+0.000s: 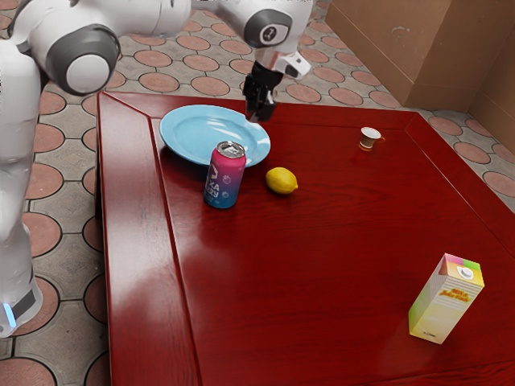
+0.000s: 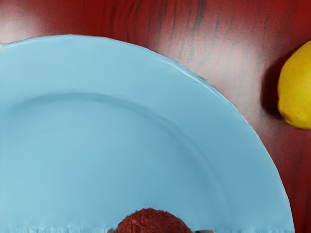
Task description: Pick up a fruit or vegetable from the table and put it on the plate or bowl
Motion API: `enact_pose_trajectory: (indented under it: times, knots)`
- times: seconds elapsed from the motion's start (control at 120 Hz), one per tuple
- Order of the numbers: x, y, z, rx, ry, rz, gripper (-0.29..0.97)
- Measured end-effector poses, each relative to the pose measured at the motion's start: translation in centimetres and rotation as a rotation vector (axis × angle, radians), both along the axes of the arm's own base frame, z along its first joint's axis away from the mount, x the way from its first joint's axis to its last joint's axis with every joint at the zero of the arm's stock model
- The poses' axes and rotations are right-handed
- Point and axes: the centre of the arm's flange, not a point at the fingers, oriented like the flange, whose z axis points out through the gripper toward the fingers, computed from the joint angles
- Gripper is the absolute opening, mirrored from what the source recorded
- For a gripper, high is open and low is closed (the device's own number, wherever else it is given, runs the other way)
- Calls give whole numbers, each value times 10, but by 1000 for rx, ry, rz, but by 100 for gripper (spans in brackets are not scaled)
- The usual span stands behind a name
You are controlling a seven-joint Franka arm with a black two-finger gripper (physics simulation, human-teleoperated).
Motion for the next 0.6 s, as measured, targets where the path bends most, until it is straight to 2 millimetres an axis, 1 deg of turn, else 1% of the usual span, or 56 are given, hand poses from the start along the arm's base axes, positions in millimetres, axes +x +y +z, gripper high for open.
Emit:
enact_pose_trajectory:
  times: [0.05,0.108,0.158,0.258,0.292,0.333,0.408,0.458,0.525,0.6]
  knots:
    - [-7,13,-10,-15,17,19,12]
    - [-12,21,-17,-27,28,29,12]
    - [-16,32,-19,-33,30,40,12]
    - [-28,61,-23,-41,21,73,12]
    - [-29,67,-24,-44,19,75,12]
    - [-29,69,-26,-47,16,68,12]
    - [-25,64,-26,-53,9,36,33]
    - [-24,63,-25,-55,4,18,44]
    - [-22,62,-23,-53,0,-5,53]
    - [-18,58,-23,-50,-1,-33,59]
